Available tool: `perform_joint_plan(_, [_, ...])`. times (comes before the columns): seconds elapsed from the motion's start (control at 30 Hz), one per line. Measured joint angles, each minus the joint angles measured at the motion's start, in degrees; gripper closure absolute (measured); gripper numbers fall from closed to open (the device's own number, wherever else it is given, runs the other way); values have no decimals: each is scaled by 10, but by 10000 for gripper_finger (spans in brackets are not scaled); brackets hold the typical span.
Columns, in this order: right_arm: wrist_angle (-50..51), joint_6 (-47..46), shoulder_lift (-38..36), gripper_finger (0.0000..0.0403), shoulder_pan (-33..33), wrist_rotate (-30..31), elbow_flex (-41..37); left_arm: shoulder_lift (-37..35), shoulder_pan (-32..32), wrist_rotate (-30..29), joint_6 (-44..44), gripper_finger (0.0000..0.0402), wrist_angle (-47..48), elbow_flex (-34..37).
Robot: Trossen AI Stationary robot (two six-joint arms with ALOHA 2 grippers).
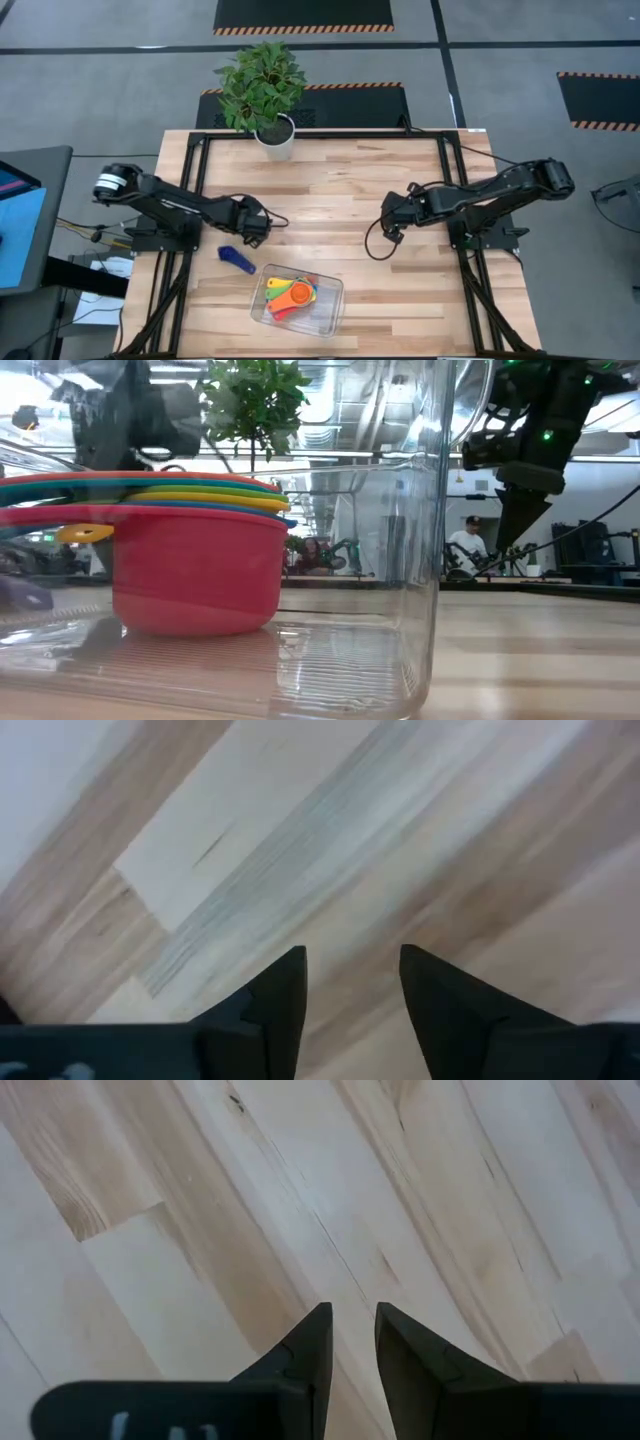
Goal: Nest measuring cups in basket
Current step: Stack the dark blue measuring cup on top of the orange measuring cup
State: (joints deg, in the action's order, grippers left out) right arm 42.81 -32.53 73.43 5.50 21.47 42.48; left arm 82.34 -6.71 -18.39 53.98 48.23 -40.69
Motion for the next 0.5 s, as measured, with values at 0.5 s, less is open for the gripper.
perform_joint_plan(0.5, [0, 2, 0, 302, 0, 10, 0, -61, -153, 128, 175, 251, 233, -127])
